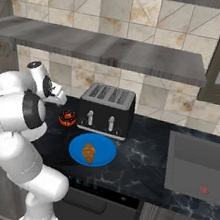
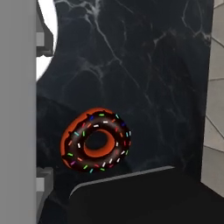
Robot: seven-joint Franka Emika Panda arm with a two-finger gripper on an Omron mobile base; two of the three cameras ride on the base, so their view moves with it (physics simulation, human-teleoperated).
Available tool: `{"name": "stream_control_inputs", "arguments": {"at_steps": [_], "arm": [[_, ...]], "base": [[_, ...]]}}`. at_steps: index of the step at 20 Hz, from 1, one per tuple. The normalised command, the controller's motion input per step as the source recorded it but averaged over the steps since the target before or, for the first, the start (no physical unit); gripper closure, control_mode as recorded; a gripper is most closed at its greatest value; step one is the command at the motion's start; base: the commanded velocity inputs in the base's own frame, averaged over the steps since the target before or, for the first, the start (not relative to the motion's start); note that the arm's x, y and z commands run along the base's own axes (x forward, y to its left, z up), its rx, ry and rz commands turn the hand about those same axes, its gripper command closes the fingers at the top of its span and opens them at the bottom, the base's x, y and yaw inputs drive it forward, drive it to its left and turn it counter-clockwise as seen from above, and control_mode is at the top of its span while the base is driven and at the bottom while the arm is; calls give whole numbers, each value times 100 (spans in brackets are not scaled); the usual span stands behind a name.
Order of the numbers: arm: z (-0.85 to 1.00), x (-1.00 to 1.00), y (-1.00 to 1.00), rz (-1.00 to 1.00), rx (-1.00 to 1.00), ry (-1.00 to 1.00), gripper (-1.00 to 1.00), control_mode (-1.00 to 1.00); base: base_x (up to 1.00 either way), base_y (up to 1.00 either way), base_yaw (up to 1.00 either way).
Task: Place the pastries on the plates.
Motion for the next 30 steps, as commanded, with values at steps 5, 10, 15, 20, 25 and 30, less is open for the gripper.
{"name": "stream_control_inputs", "arguments": {"at_steps": [5,10,15,20,25,30], "arm": [[-17,57,0,0,0,8,-100,-100],[-26,34,0,0,0,8,-100,-100],[-24,17,0,0,0,8,-100,-100],[-32,1,-1,-4,0,1,-100,-100],[-22,0,-8,-9,0,0,-100,-100],[-13,0,-10,-13,0,1,-100,-100]], "base": [[0,0,0],[0,0,0],[0,0,0],[0,0,0],[0,0,0],[0,0,0]]}}
